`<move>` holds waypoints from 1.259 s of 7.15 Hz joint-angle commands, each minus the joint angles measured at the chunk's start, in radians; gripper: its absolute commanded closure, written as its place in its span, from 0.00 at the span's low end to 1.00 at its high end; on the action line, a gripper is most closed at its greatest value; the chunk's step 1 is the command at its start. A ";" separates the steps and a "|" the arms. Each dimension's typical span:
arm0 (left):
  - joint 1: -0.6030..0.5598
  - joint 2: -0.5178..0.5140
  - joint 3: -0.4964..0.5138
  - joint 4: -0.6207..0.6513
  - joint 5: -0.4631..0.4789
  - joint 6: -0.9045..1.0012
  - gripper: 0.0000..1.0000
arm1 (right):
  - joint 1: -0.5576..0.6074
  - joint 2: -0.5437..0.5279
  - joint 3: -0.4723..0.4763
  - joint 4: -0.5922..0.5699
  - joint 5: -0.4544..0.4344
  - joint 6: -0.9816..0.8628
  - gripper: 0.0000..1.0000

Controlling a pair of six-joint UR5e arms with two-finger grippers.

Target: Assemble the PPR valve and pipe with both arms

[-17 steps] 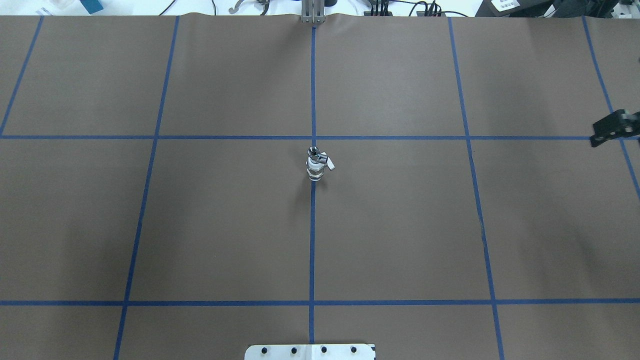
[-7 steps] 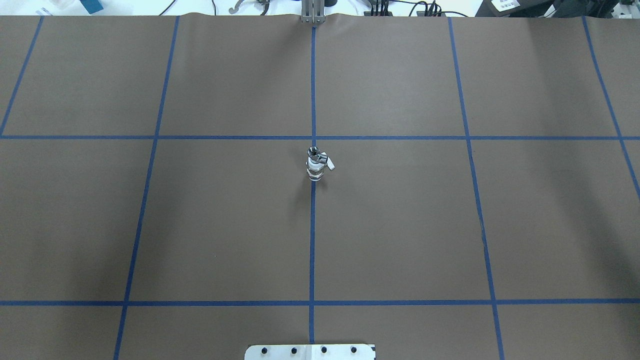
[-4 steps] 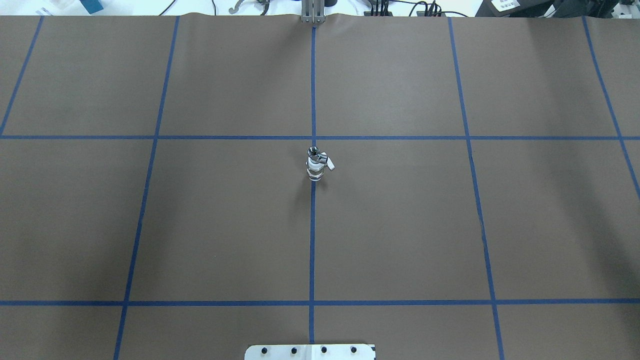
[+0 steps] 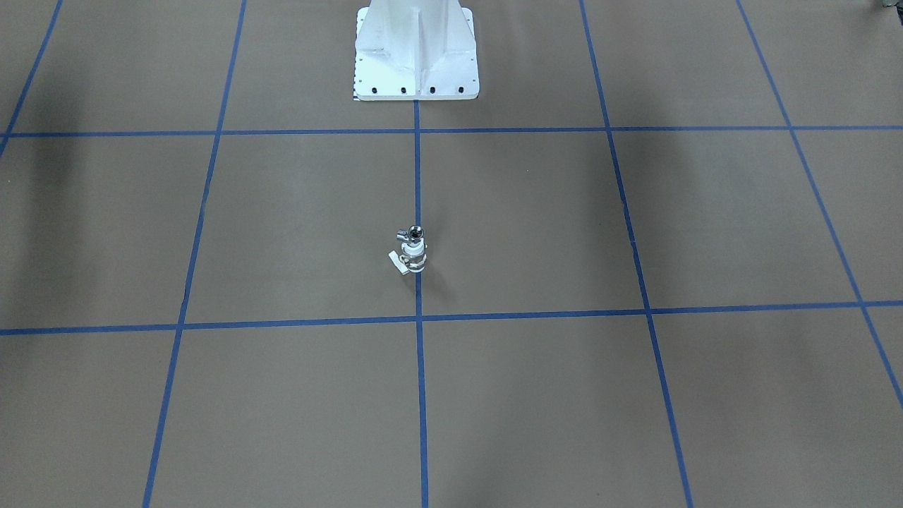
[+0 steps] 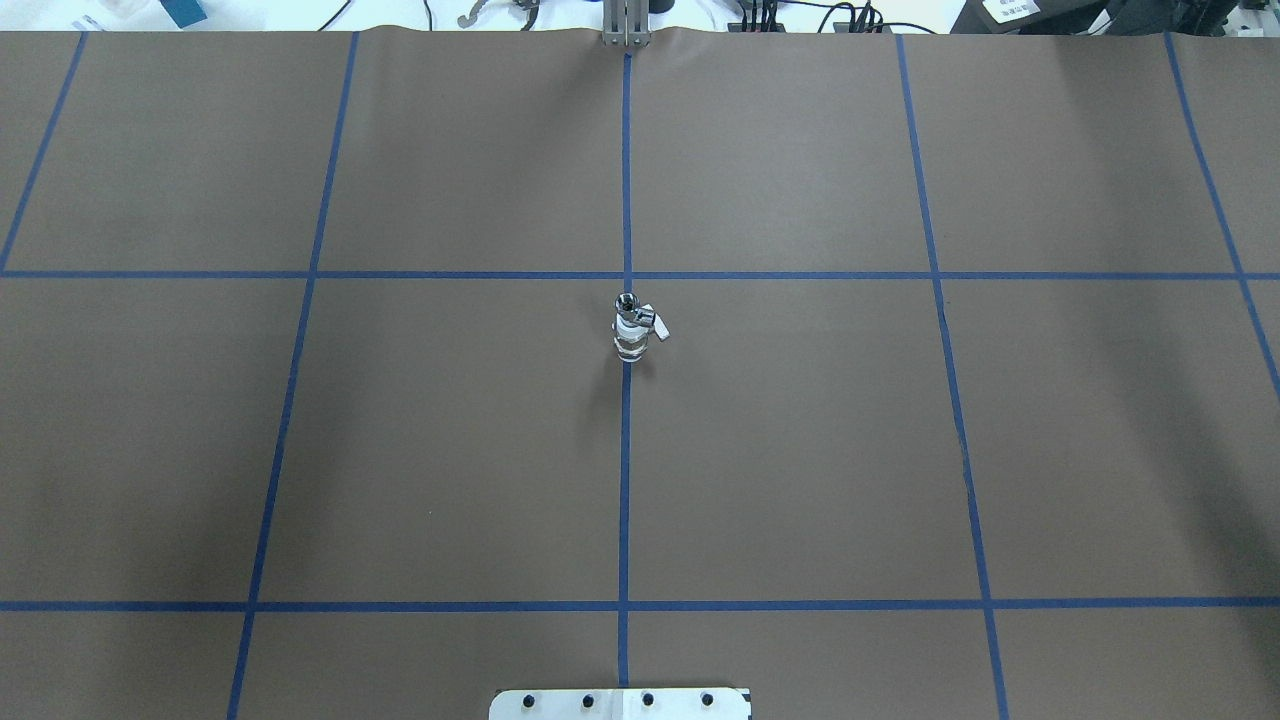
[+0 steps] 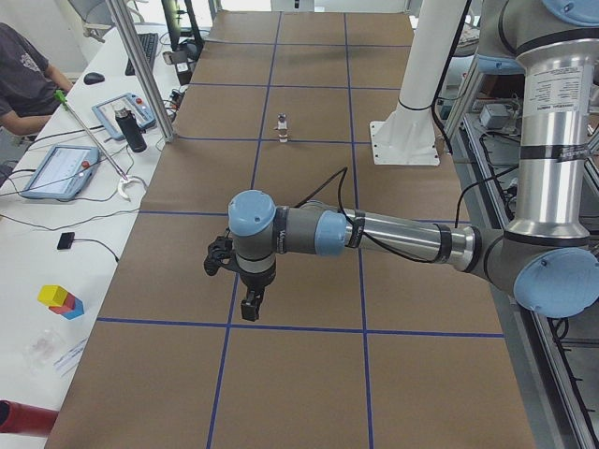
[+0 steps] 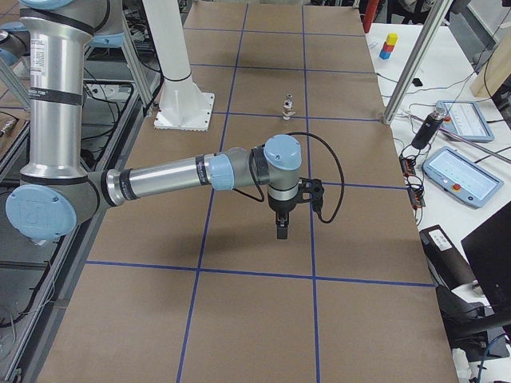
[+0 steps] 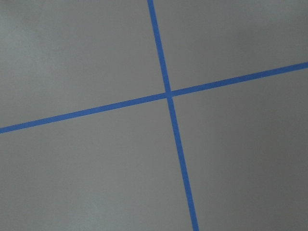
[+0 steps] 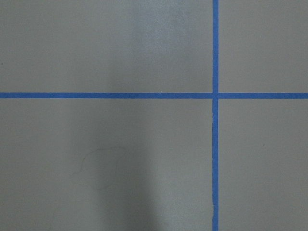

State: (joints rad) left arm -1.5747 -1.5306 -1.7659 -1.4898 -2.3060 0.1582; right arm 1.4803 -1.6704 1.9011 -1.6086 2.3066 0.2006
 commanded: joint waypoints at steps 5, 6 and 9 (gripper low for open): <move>-0.001 0.038 -0.044 -0.017 -0.018 0.003 0.00 | 0.000 -0.002 -0.001 -0.001 -0.029 0.002 0.00; -0.001 0.062 -0.072 -0.017 -0.018 0.000 0.00 | 0.000 0.000 -0.001 -0.001 -0.029 0.002 0.00; 0.001 0.064 -0.075 -0.018 -0.016 0.001 0.00 | 0.000 0.000 -0.001 -0.001 -0.029 0.002 0.00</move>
State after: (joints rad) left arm -1.5741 -1.4680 -1.8394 -1.5073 -2.3227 0.1584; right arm 1.4803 -1.6709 1.9006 -1.6092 2.2779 0.2025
